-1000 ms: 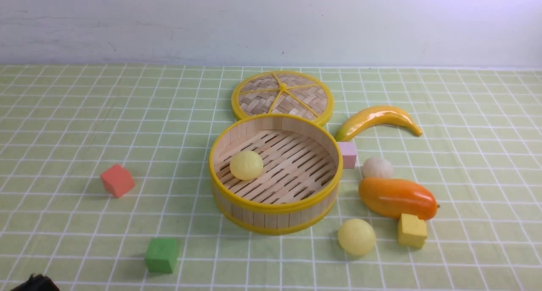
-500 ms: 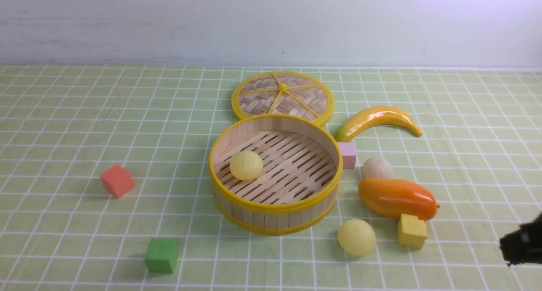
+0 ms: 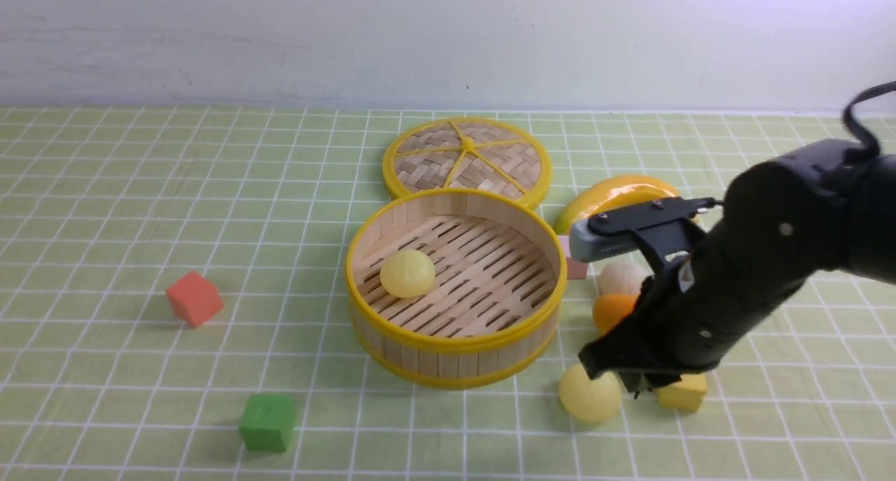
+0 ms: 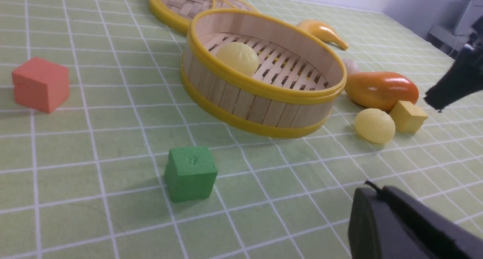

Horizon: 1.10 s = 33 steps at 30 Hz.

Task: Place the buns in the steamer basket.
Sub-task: Use the right arm to grab a steamed stuffed bun

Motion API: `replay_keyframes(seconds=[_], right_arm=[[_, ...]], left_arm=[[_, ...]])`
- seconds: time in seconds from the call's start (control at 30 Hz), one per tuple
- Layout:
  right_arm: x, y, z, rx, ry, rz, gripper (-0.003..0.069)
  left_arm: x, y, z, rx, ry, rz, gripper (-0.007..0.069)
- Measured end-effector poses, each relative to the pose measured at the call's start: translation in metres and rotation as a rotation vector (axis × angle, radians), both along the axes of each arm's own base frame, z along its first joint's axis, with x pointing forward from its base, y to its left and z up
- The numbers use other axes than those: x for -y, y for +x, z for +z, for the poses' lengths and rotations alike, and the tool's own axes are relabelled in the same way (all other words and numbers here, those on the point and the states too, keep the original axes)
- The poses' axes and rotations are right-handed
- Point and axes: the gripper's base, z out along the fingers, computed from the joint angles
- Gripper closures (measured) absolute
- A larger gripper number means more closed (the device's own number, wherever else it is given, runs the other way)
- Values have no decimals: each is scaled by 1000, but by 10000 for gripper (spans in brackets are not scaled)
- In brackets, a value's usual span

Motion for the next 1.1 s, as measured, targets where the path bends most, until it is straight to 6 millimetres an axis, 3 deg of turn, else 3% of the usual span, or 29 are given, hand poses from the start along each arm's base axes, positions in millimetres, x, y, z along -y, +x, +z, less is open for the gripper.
replay_keyframes(seconds=[0.07, 0.2, 0.47, 0.7, 0.8, 0.83, 0.93, 1.1], right_arm=[[-3, 13, -11, 1, -10, -28, 438], [-8, 22, -26, -10, -2, -49, 340], [-13, 30, -38, 13, 26, -61, 315], [-15, 34, -46, 12, 33, -68, 393], [-16, 34, -46, 13, 31, -60, 470], [-15, 34, -46, 14, 25, -47, 525], [-14, 31, -37, 20, 20, -22, 645], [-10, 24, -9, 36, 31, -12, 659]], left_arm=[[0, 0, 0, -1, 0, 0, 638], [0, 0, 0, -1, 0, 0, 637], [0, 0, 0, -1, 0, 0, 629], [0, 0, 0, -1, 0, 0, 627], [0, 0, 0, -1, 0, 0, 627], [0, 0, 0, -1, 0, 0, 627], [0, 0, 0, -1, 0, 0, 627], [0, 0, 0, -1, 0, 0, 627]])
